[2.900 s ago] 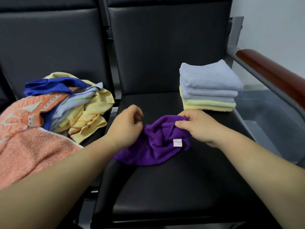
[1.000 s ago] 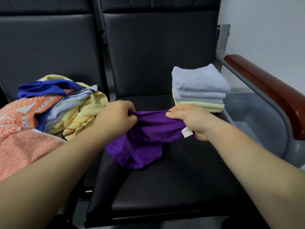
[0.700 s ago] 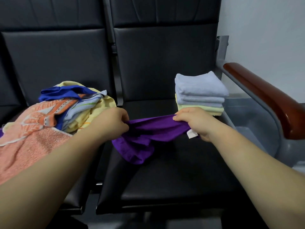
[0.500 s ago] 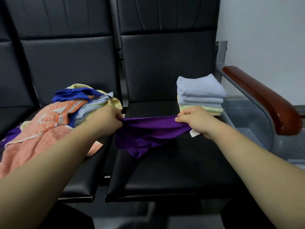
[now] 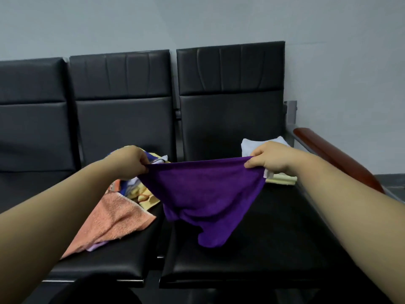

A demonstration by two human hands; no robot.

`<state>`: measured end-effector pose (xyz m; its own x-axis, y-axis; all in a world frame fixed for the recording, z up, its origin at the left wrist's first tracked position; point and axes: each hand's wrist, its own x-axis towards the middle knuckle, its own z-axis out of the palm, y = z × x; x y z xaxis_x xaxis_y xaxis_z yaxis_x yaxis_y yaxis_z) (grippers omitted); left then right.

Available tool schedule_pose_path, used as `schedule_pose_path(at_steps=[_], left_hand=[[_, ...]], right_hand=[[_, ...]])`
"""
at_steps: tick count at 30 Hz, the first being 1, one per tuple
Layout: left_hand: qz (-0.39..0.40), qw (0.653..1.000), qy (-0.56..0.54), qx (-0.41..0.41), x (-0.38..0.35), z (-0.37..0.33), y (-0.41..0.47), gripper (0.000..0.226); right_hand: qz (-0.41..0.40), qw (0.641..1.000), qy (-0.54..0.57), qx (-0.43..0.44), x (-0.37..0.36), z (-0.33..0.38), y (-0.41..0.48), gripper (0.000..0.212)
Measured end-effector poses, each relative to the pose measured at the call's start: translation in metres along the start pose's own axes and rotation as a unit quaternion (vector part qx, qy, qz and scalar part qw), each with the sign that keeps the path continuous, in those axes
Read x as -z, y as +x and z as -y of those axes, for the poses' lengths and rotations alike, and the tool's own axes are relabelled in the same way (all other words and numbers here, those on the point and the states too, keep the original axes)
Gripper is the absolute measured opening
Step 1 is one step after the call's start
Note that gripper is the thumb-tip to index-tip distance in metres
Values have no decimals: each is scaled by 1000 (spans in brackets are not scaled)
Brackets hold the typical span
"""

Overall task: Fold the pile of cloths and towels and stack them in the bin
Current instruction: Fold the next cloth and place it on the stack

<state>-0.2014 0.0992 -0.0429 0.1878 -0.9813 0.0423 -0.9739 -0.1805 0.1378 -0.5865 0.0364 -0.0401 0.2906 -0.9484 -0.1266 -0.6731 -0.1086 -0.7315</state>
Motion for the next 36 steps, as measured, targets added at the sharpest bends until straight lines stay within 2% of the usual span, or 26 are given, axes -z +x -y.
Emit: schedule_pose_path(at_steps=[4,6,7,8,11,12,14,17,19,20,22,25,28,29,32,36], left_hand=[[-56,978,-177,93,8,12,4,6],[-66,951,-272,130,6,14,7,9],[-63,923,-347,151,3,13,10,10],[-58,877,-444,175,1,10,14,10],[-35,680,-700,215,-6,0,36,8],[-34,640,-737,214,-7,-2,44,11],[-59,605,-770,195,-4,-6,61,14],[-116,583,-794,127,14,-7,75,14],[-141,574,-803,76,24,-3,76,14],[-143,578,-802,53,27,-3,73,14],[-138,625,-768,33,22,1,64,14],[-102,760,-640,42,-9,13,49,13],[-41,862,-500,71,-57,26,31,16],[-10,879,-469,87,-74,29,25,15],[66,896,-423,121,-115,26,6,9],[76,879,-457,108,-137,15,-11,23]], right_hand=[[-77,996,2,-41,10,2,10,23],[-102,987,90,-86,8,0,22,21],[-110,978,139,-111,5,0,29,21],[-116,966,189,-131,2,1,35,20],[-132,914,348,-161,-4,8,53,14],[-138,896,392,-156,-4,10,59,12],[-155,868,458,-116,0,15,70,5],[-169,837,520,-16,15,23,80,26],[-177,825,536,24,25,27,78,15],[-176,827,532,32,27,25,76,7],[-171,842,511,32,27,15,71,6],[-142,888,437,-1,12,-16,60,8],[-96,928,355,-60,-21,-57,47,10],[-84,939,322,-86,-34,-72,43,10],[-52,963,215,-154,-70,-118,40,12],[-23,967,156,-201,-87,-147,37,24]])
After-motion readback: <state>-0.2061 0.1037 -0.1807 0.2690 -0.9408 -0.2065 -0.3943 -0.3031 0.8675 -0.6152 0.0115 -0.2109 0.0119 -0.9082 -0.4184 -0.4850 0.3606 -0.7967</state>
